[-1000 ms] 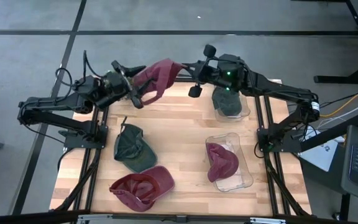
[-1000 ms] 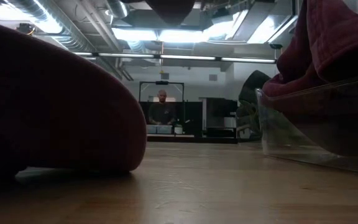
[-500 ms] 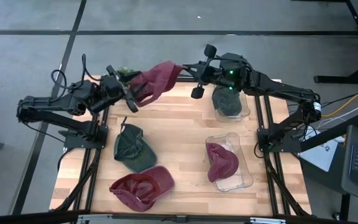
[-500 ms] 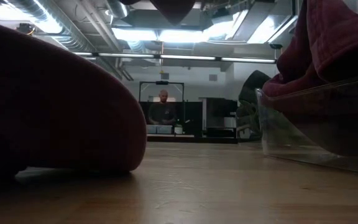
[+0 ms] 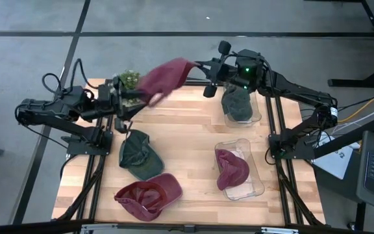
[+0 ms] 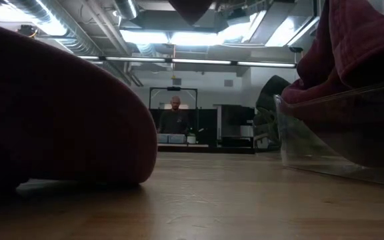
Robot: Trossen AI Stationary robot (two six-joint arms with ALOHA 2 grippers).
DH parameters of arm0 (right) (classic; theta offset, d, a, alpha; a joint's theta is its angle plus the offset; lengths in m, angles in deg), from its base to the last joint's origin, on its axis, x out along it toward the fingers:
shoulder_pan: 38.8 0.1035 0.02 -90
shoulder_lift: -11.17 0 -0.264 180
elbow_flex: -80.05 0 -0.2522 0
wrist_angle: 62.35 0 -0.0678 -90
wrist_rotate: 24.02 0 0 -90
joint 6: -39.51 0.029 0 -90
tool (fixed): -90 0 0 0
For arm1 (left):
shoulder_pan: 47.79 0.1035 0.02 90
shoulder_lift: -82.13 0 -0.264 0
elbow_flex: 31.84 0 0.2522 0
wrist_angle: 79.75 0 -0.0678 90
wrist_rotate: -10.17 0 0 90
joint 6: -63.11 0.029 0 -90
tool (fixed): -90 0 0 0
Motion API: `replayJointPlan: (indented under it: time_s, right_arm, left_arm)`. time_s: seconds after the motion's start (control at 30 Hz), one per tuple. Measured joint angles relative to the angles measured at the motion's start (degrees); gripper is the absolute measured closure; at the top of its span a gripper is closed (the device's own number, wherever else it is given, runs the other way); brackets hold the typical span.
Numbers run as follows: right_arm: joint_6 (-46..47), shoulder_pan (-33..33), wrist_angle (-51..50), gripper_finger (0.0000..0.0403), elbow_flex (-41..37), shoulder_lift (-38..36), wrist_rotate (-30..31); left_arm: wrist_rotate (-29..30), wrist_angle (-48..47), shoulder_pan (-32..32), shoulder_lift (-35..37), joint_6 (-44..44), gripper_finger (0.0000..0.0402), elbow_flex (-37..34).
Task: Pick & Place hat
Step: Put the top red cap into the bottom transparent bin
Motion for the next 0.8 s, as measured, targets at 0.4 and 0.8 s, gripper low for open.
replayJointPlan:
  time_s: [0.4, 0.8]
  right_arm:
    - [-0.31, -1.20, -0.57, 0.0386, 0.00, 0.00, -9.61]
    - [1.03, -1.19, -3.44, 0.0385, 0.00, 0.00, -9.67]
  left_arm:
    - [13.55, 7.12, -0.73, -0.28, 10.58, 0.0210, 0.00]
    - [12.26, -9.43, -0.76, -3.35, -4.70, 0.0106, 5.89]
